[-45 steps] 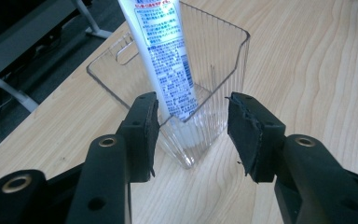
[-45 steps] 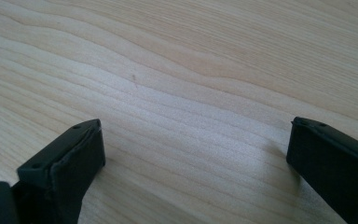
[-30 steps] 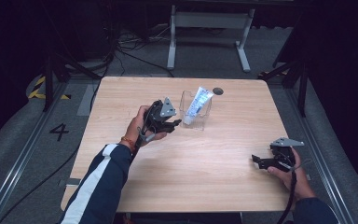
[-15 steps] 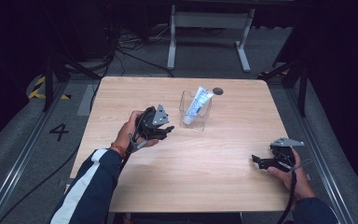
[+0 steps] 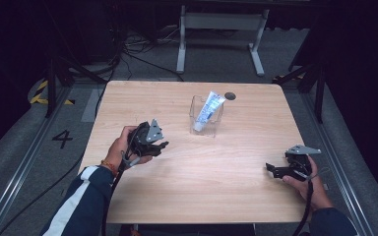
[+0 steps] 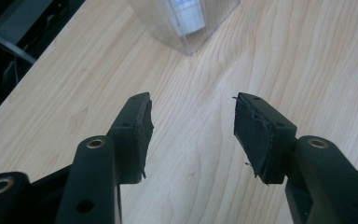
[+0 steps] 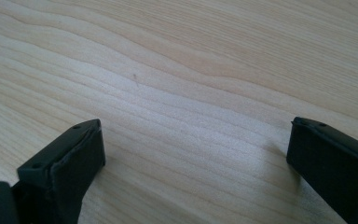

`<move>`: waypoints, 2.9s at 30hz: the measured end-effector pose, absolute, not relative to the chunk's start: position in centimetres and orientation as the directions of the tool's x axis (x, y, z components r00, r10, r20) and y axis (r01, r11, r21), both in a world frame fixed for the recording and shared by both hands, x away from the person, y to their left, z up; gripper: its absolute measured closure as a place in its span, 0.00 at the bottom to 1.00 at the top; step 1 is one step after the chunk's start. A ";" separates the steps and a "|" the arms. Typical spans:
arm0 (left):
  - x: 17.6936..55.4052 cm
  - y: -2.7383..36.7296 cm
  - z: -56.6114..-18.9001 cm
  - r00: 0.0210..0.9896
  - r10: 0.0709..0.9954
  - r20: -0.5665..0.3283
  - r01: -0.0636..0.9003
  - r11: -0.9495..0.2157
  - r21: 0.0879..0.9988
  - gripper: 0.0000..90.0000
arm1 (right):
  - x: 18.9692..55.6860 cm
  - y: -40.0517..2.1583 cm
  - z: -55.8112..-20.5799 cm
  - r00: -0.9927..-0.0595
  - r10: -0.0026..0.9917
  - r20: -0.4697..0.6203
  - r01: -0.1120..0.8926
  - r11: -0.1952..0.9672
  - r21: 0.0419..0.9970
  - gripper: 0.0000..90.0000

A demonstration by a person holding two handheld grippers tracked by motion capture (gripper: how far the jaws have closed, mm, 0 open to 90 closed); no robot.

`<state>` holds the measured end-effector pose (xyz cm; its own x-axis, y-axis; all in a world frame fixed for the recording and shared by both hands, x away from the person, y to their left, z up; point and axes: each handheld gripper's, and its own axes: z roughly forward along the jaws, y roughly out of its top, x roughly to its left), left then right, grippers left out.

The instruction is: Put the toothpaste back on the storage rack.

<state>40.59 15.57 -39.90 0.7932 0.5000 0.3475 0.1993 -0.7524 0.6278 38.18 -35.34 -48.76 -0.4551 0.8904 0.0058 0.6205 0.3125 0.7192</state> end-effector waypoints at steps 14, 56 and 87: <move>38.6 19.1 -42.1 0.776 0.537 0.331 0.274 -0.760 0.590 0.44 | 38.2 -35.3 -48.8 -0.455 0.890 0.006 0.621 0.313 0.719 0.05; 33.3 31.1 -48.0 0.618 0.786 -0.002 0.575 -0.450 0.683 0.20 | 38.2 -35.4 -48.8 -0.457 0.889 0.007 0.620 0.313 0.719 0.05; 33.3 31.2 -48.2 0.584 0.812 0.001 0.592 -0.426 0.684 0.14 | 38.2 -35.3 -48.8 -0.463 0.887 0.006 0.618 0.318 0.719 0.05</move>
<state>33.32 31.18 -48.16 0.5837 0.8119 0.0009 0.5917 -0.4262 0.6843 38.22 -35.33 -48.76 -0.4627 0.8865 0.0057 0.6184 0.3181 0.7186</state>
